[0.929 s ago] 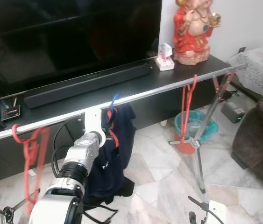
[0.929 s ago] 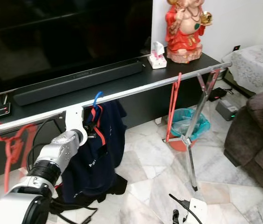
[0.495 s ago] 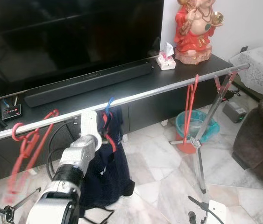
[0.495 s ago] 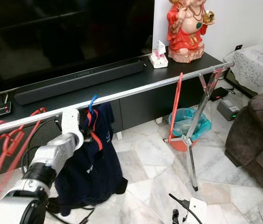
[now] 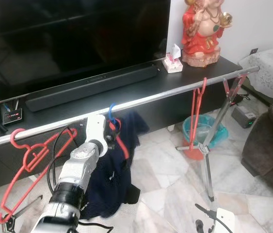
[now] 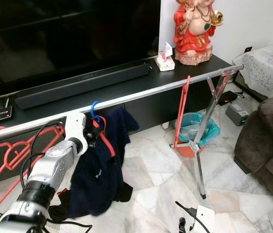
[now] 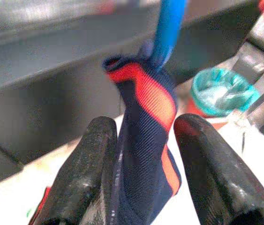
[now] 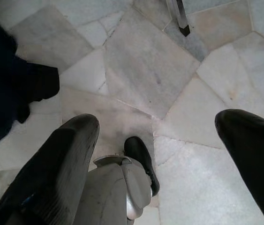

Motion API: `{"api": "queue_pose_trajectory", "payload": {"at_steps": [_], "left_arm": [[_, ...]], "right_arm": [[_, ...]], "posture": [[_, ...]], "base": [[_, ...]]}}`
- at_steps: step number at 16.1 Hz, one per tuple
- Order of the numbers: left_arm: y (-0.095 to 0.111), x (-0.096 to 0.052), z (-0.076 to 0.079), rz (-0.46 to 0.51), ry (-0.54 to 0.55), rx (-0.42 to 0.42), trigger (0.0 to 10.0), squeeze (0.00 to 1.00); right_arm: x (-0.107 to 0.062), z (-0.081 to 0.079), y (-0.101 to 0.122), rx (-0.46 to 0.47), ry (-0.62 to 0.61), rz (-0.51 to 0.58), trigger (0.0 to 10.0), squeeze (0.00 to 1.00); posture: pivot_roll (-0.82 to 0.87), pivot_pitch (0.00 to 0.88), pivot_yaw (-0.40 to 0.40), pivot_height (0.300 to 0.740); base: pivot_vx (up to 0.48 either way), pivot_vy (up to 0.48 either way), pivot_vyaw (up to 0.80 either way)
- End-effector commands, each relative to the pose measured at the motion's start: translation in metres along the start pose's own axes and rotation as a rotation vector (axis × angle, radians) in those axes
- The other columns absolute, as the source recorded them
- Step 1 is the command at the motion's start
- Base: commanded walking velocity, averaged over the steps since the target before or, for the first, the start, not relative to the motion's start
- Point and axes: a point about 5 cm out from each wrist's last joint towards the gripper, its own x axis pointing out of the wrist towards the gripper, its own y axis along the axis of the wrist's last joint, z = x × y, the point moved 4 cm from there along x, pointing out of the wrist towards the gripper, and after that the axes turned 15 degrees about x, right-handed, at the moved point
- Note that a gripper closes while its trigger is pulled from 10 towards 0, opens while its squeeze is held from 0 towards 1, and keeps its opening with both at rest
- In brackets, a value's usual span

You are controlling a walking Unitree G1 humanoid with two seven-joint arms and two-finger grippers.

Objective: Hang hanger

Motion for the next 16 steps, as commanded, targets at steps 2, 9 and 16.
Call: {"api": "queue_pose_trajectory", "payload": {"at_steps": [2,9,16], "left_arm": [[0.003,-0.006,-0.004,0.026,-0.002,0.01,10.0,1.0],[-0.009,-0.062,-0.019,0.148,-0.057,0.004,10.0,1.0],[-0.094,-0.091,-0.044,-0.109,0.057,0.048,10.0,1.0]], "right_arm": [[0.0,-0.001,0.0,0.016,-0.002,0.003,10.0,0.0],[0.0,0.0,0.0,0.009,-0.001,0.001,10.0,0.0],[0.0,0.001,0.002,-0.004,0.003,0.0,10.0,0.0]], "posture": [[-0.28,0.0,0.096,0.74],[-0.26,0.0,0.091,0.74],[-0.25,0.0,0.083,0.74]], "base": [[0.0,0.0,0.0],[0.0,0.0,0.0],[0.0,0.0,0.0]]}}
